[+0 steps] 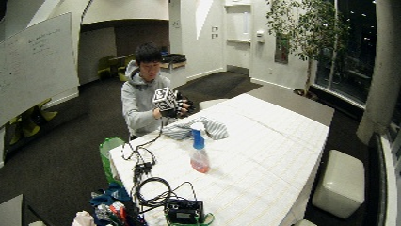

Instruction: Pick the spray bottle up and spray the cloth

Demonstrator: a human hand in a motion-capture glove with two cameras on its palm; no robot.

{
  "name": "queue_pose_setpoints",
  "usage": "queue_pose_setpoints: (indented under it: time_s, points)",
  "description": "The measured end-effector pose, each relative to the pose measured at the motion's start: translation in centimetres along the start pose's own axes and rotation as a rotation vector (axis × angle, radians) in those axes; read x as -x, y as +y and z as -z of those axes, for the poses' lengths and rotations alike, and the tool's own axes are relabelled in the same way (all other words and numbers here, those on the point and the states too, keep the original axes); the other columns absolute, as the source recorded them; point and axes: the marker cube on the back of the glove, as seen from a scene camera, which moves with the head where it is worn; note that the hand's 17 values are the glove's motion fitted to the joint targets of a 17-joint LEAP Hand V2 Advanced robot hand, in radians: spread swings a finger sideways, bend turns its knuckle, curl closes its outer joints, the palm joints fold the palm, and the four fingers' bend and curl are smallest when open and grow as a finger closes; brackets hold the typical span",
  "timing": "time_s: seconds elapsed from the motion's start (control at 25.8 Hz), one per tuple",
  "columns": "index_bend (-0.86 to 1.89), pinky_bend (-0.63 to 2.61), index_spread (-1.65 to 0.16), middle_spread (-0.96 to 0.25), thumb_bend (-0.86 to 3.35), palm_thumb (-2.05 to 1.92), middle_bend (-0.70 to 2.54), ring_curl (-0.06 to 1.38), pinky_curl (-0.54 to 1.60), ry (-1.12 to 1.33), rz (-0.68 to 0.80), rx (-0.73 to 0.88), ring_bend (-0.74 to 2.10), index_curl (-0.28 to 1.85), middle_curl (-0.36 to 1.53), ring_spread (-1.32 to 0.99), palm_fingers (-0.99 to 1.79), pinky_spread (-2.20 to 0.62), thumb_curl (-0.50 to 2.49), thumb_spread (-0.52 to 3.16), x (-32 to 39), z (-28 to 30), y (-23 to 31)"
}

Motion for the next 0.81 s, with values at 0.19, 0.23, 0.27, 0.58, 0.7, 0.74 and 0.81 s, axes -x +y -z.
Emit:
queue_pose_setpoints:
  time_s: [0.19,0.23,0.27,0.58,0.7,0.74,0.81]
  points:
    - [0.06,0.44,-0.34,-0.05,0.07,0.71,0.27,0.26,0.32,-0.066,-0.08,-0.111,0.33,0.19,0.31,0.02,0.39,0.24,0.38,0.99,-2.9,1.7,0.5]
    - [0.04,0.46,-0.34,-0.05,0.06,0.71,0.26,0.26,0.33,-0.069,-0.096,-0.136,0.34,0.18,0.31,0.02,0.36,0.24,0.38,0.98,-3.4,2.0,0.5]
    - [0.03,0.48,-0.34,-0.04,0.05,0.71,0.25,0.27,0.34,-0.071,-0.112,-0.163,0.35,0.17,0.31,0.02,0.32,0.24,0.39,0.98,-3.8,2.2,0.5]
    - [0.01,0.64,-0.36,-0.02,-0.01,0.72,0.23,0.28,0.38,-0.085,-0.235,-0.346,0.38,0.1,0.31,0.04,0.1,0.24,0.41,0.96,-7.8,3.2,-0.4]
    - [0.03,0.67,-0.36,-0.01,-0.02,0.72,0.24,0.28,0.39,-0.111,-0.285,-0.377,0.38,0.09,0.32,0.05,0.04,0.24,0.42,0.95,-9.5,3.3,-1.3]
    - [0.04,0.68,-0.36,0.0,-0.02,0.72,0.24,0.28,0.39,-0.12,-0.3,-0.38,0.38,0.09,0.32,0.05,0.03,0.24,0.42,0.95,-10.0,3.3,-1.6]
    - [0.05,0.69,-0.36,0.0,-0.03,0.72,0.24,0.28,0.39,-0.141,-0.326,-0.382,0.38,0.08,0.32,0.05,0.01,0.24,0.42,0.95,-10.8,3.3,-2.3]
